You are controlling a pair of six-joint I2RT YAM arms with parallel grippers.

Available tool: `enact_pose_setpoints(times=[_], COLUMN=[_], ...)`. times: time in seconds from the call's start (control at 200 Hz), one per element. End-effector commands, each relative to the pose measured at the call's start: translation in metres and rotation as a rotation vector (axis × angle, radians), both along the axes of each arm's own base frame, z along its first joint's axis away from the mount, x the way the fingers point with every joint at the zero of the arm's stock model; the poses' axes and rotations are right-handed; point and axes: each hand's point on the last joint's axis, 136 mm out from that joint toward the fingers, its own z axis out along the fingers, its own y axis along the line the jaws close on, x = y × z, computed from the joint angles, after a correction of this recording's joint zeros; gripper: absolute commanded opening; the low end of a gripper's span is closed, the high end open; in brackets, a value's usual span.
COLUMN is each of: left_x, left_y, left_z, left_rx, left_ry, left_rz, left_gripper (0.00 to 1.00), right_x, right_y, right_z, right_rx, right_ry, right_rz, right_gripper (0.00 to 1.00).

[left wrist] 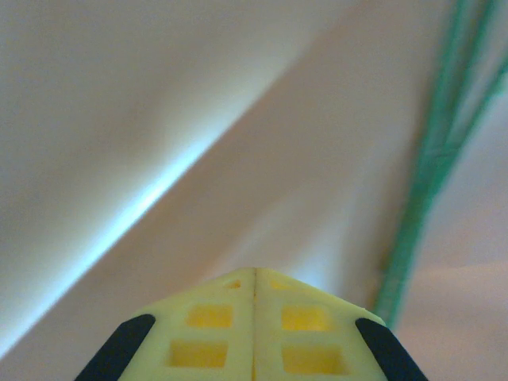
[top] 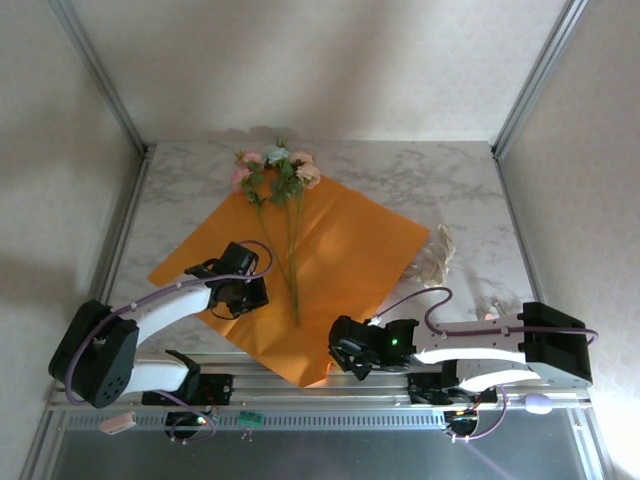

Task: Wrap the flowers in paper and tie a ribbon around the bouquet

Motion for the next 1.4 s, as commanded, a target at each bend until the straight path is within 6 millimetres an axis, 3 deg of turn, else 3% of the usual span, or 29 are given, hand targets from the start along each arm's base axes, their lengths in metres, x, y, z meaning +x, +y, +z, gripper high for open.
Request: enact_pose_setpoints(times=[0.0, 0.34, 0.701, 0.896, 1.076, 1.146, 1.231, 1.326, 1.391], left_x=[-0.014, -0.014, 0.007, 0.013, 0.019, 0.024, 0.025, 0.011, -0.002], left_y=[0.004, 0.021, 0.027, 0.027, 0.028, 0.027, 0.025, 0.019, 0.000], left_z=[-0.015, -0.029, -0.016, -0.017, -0.009, 0.005, 0.034, 0.072, 0.101], left_rx=[0.024, 0.140, 0.215, 0.239, 0.259, 0.262, 0.269, 0.227, 0.136], left_ry=[0.053, 0.061, 0.005, 0.001, -0.017, -0.045, -0.090, -0.136, -0.185], left_rz=[-0.021, -0.043, -0.038, -0.054, -0.061, -0.053, -0.038, -0.001, -0.024], left_gripper=[0.03, 0.02, 0.03, 0.03, 0.03, 0.06, 0.18, 0.36, 0.43], right_x=[0.003, 0.017, 0.054, 0.063, 0.066, 0.067, 0.069, 0.072, 0.073], right_y=[-0.003, 0.007, 0.010, 0.011, 0.013, 0.013, 0.013, 0.011, 0.009], right_z=[0.011, 0.045, 0.090, 0.100, 0.098, 0.095, 0.090, 0.087, 0.085], right_rx=[-0.002, 0.067, 0.115, 0.140, 0.143, 0.145, 0.152, 0.158, 0.160], right_ry=[0.062, 0.083, 0.064, 0.063, 0.082, 0.087, 0.090, 0.089, 0.091], right_rz=[-0.117, -0.195, -0.297, -0.357, -0.398, -0.412, -0.436, -0.460, -0.479], right_gripper=[0.00, 0.00, 0.00, 0.00, 0.00, 0.00, 0.00, 0.00, 0.00])
